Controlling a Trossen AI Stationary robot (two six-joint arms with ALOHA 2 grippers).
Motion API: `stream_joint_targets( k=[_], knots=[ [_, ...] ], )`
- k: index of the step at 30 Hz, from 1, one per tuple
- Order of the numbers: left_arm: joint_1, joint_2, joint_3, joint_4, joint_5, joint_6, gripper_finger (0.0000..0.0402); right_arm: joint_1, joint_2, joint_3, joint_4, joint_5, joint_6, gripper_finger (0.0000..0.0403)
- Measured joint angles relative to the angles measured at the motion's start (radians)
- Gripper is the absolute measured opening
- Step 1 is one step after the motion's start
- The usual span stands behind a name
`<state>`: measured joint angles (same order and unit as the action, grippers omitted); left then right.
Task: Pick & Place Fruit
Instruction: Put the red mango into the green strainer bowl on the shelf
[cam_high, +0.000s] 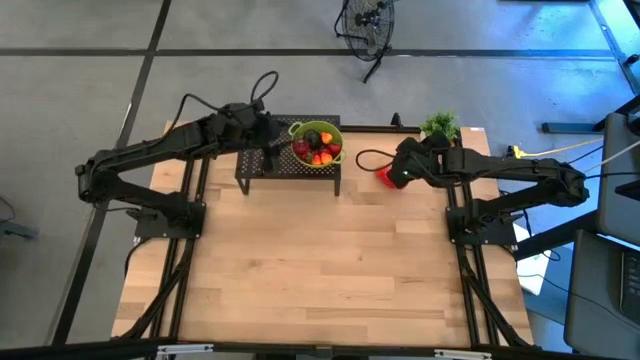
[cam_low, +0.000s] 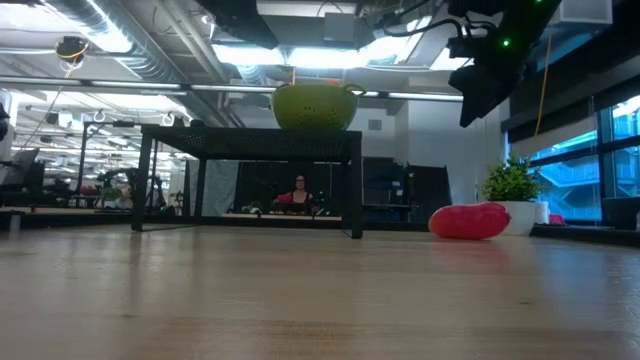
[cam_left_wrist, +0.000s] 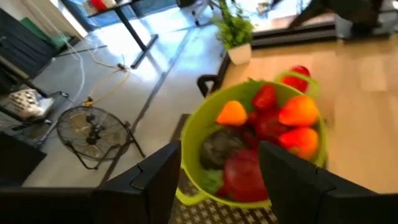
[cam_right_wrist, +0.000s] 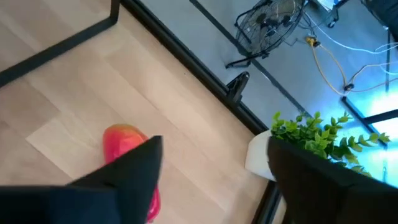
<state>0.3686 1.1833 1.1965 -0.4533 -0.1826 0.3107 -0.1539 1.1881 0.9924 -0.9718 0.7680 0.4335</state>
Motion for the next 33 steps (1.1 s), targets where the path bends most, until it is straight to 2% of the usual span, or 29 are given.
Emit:
stream_joint_targets(
  k=[5, 9, 20, 28, 33],
  knots=[
    [-0.043, -0.012, -0.026, -0.055, 0.000, -0.054, 0.0210, -0.022, 0.000, 0.000, 0.000, -0.044, -0.063, 0.0353],
    [-0.089, -0.011, -0.065, -0.063, -0.005, -0.092, 0.0210, -0.038, 0.000, 0.000, 0.003, -0.128, -0.105, 0.0394],
    [-0.244, -0.045, -0.077, -0.080, -0.153, -0.212, 0.0210, -0.042, 0.000, 0.000, 0.008, -0.190, -0.157, 0.0362],
    [-0.358, -0.062, -0.077, -0.199, -0.246, -0.396, 0.0210, -0.086, 0.000, 0.000, 0.007, -0.350, -0.192, 0.0356],
    [-0.453, -0.034, -0.077, -0.223, -0.330, -0.481, 0.0210, -0.127, 0.000, 0.000, 0.007, -0.392, -0.193, 0.0362]
  ],
)
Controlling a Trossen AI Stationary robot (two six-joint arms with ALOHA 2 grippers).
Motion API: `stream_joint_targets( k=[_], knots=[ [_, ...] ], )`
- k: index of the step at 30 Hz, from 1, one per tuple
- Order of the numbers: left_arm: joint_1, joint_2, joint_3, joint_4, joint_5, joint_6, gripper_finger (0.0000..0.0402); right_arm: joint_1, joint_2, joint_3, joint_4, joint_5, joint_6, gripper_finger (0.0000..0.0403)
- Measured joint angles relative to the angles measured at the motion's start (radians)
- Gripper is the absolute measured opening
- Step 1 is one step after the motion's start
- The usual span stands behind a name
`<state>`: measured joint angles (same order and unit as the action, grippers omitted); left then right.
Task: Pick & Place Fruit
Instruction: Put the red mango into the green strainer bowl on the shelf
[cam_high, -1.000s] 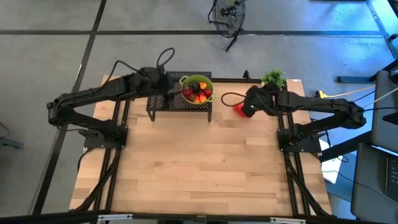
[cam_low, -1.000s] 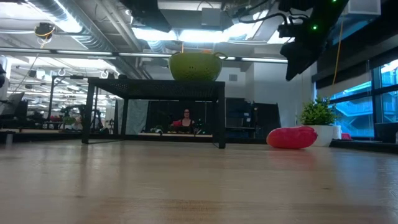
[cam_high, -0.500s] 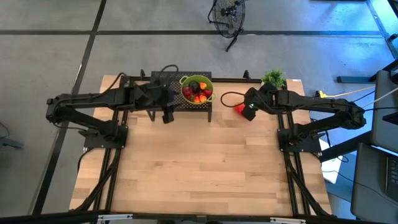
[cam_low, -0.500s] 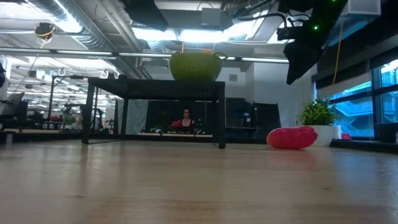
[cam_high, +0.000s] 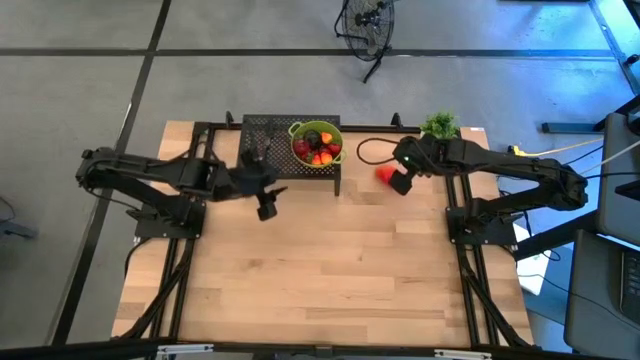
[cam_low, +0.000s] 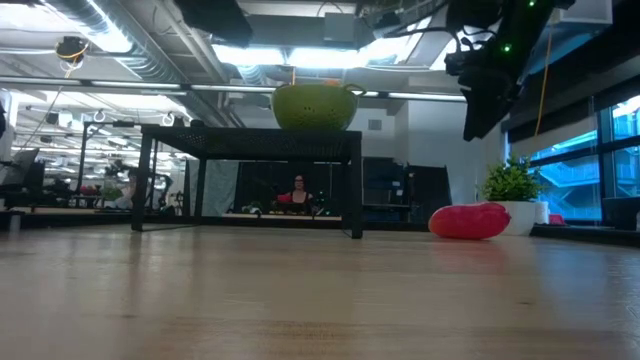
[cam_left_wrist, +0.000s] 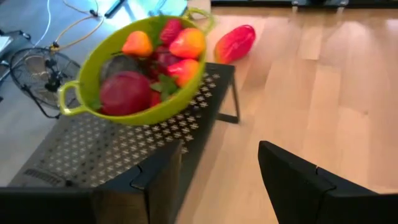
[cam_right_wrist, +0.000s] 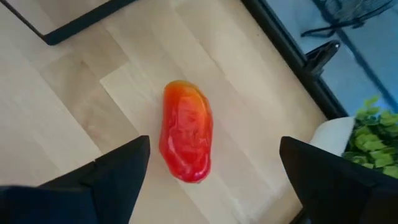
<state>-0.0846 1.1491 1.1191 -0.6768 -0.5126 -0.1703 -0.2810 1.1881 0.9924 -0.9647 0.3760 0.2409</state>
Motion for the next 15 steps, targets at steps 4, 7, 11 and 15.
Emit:
stream_joint_targets(
  k=[4, 7, 11, 15],
  knots=[
    [-0.072, 0.021, 0.000, -0.010, -0.049, -0.049, 0.0210, -0.031, 0.011, 0.000, 0.000, -0.018, -0.002, 0.0362],
    [-0.113, 0.036, 0.000, -0.035, -0.093, -0.100, 0.0210, -0.051, 0.034, 0.000, 0.000, -0.015, -0.002, 0.0359],
    [-0.152, 0.045, -0.037, -0.048, -0.121, -0.184, 0.0210, -0.071, 0.084, 0.000, 0.002, -0.028, -0.017, 0.0357],
    [-0.181, 0.043, -0.110, -0.026, -0.124, -0.262, 0.0210, -0.085, 0.135, 0.000, 0.004, -0.029, -0.021, 0.0362]
  ],
)
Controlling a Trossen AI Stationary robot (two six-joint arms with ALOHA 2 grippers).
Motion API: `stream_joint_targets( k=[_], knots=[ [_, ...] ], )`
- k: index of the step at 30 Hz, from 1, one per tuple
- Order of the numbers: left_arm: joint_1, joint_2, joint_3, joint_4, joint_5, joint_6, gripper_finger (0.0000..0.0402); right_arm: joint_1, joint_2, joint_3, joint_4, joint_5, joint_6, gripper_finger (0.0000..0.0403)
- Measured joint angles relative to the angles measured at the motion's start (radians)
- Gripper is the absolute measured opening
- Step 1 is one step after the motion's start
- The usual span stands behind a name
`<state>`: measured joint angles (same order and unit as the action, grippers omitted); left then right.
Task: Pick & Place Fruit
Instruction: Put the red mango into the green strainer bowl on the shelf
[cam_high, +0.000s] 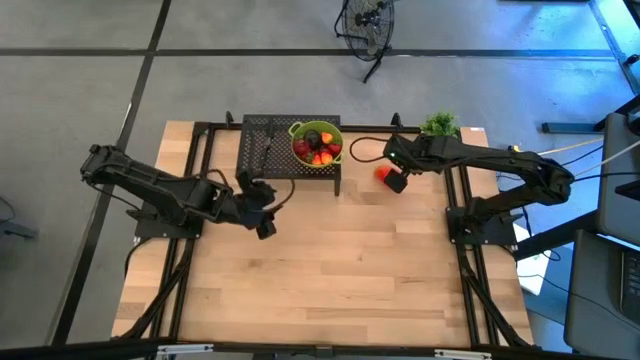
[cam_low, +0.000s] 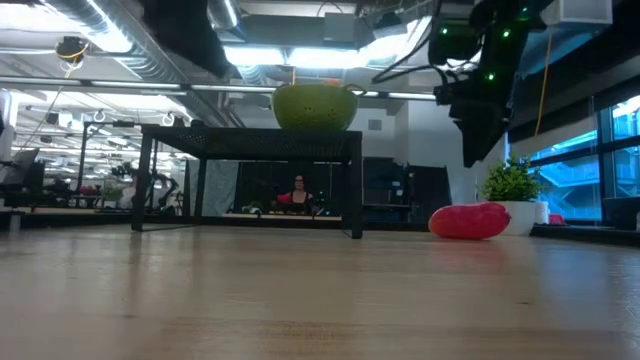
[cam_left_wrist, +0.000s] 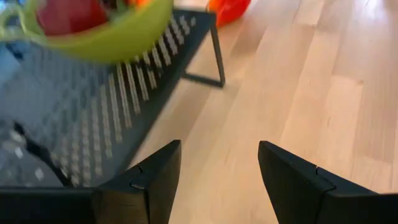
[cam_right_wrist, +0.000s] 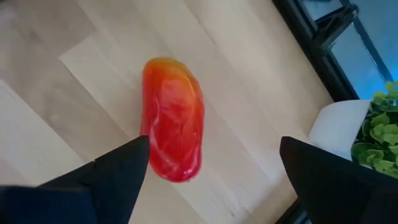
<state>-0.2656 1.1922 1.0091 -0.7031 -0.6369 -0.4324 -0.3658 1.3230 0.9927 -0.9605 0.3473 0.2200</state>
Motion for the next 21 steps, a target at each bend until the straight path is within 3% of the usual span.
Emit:
stream_joint_targets(
  k=[12, 21],
  knots=[
    [-0.063, -0.001, -0.167, 0.201, 0.001, -0.096, 0.0210, -0.046, 0.101, 0.000, 0.015, -0.079, -0.025, 0.0367],
    [-0.076, -0.001, -0.192, 0.215, 0.001, -0.124, 0.0210, -0.060, 0.166, 0.000, 0.017, -0.169, -0.153, 0.0367]
  ],
)
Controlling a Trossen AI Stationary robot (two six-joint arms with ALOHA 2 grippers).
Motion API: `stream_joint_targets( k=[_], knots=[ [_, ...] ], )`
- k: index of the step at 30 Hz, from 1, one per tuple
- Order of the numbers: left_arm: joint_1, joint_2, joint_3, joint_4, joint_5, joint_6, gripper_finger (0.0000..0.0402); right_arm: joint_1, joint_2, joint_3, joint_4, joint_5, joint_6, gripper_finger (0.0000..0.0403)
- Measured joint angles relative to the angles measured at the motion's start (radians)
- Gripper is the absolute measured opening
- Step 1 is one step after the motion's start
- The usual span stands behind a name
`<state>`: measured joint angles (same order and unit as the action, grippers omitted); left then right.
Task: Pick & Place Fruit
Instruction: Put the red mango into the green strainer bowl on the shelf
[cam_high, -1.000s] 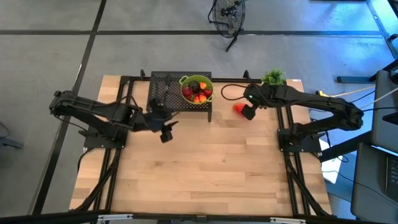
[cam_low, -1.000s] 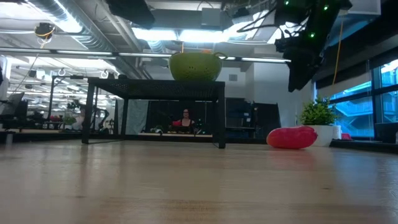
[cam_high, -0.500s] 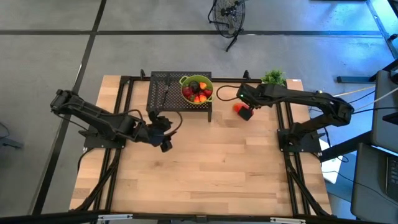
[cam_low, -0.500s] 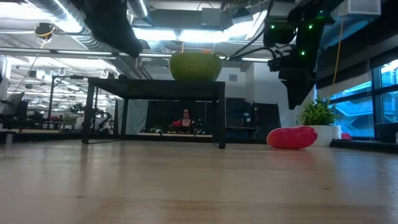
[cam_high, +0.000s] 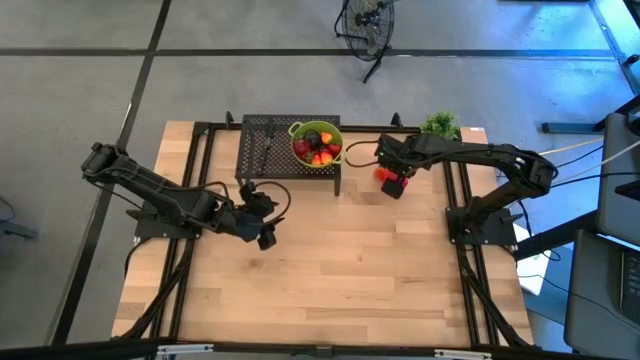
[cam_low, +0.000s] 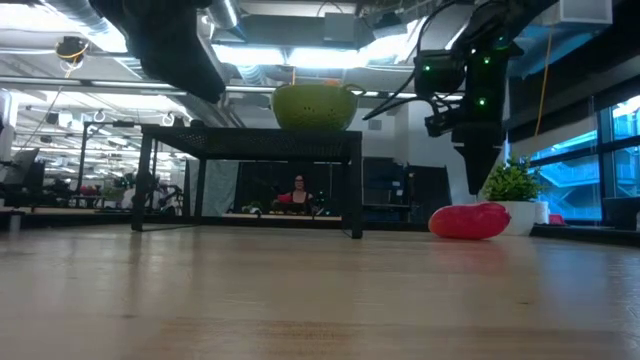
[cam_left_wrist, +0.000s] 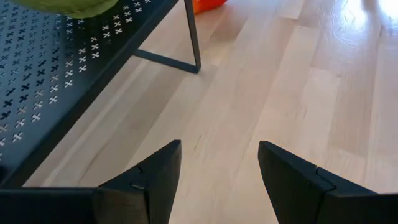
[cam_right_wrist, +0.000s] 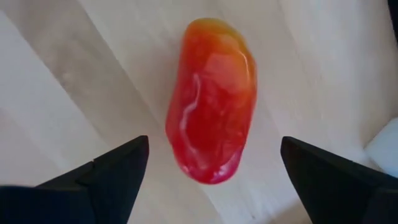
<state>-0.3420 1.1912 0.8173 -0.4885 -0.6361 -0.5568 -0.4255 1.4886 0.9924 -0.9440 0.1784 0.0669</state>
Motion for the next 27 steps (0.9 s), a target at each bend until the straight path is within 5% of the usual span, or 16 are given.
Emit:
stream_joint_targets(
  k=[27],
  knots=[
    [0.002, 0.000, 0.000, 0.000, -0.001, -0.009, 0.0210, -0.088, 0.004, -0.010, 0.069, -0.111, -0.086, 0.0371]
  ],
)
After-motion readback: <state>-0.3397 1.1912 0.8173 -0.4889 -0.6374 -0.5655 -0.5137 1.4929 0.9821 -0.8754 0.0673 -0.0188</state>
